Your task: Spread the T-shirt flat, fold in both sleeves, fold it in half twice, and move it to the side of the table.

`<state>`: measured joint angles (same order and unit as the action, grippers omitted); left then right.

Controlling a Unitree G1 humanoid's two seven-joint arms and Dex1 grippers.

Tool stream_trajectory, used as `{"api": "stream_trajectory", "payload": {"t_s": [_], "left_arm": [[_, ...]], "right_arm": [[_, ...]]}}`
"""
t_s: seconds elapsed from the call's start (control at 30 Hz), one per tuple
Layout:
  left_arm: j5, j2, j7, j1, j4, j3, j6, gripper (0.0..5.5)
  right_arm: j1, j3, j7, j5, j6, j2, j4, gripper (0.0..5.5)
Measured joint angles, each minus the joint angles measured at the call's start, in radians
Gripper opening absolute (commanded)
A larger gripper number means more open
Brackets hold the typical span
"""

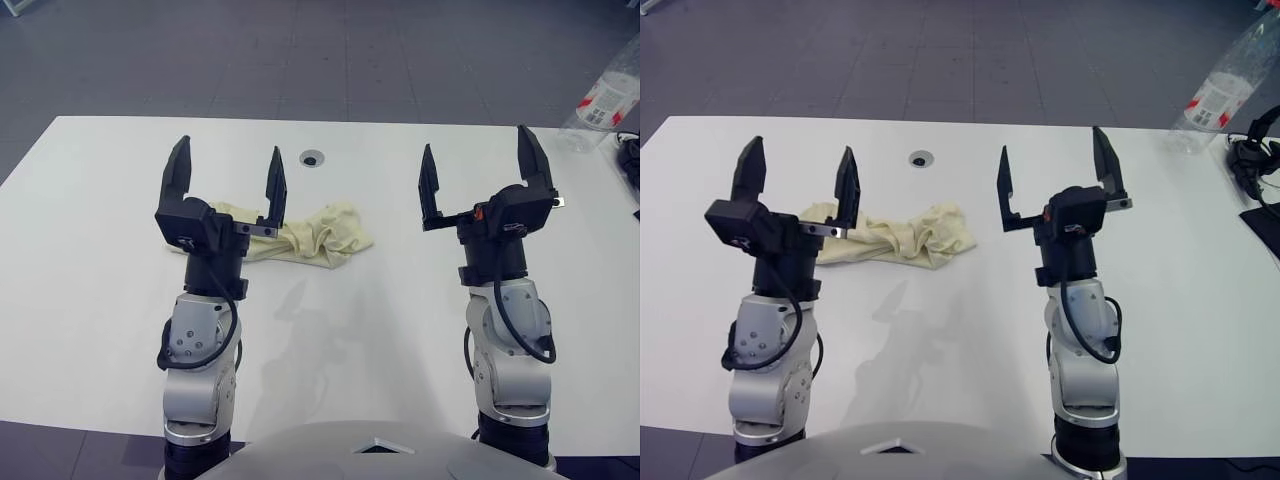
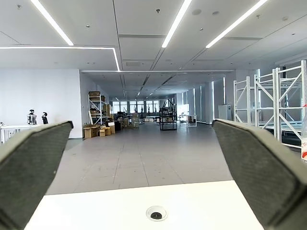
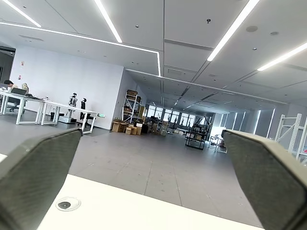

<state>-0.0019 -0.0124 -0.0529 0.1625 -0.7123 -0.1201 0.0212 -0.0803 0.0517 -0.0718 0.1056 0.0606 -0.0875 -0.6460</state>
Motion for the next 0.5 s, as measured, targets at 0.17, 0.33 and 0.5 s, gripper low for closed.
{"api": "stream_trajectory", "payload": {"t_s": [0.17,0.33,0.5], "left_arm": [[0.010,0.001,0.013,0.002,-0.016,-0.010,0.030,5.40],[0.006,-0.009,0.000,0.018,-0.064,-0.039,0.056,5.40],[0.009,-0.023,0.001,0.019,-0.065,-0.003,0.052,5.40]], "right_arm": [[-0.014,-0.004,-0.002,0.001,0.002,-0.007,-0.012,5.39],[-0.043,-0.001,-0.002,0.009,0.027,-0.006,-0.071,5.39],[-0.075,0.012,-0.002,0.011,0.041,-0.003,-0.091,5.39]]}}
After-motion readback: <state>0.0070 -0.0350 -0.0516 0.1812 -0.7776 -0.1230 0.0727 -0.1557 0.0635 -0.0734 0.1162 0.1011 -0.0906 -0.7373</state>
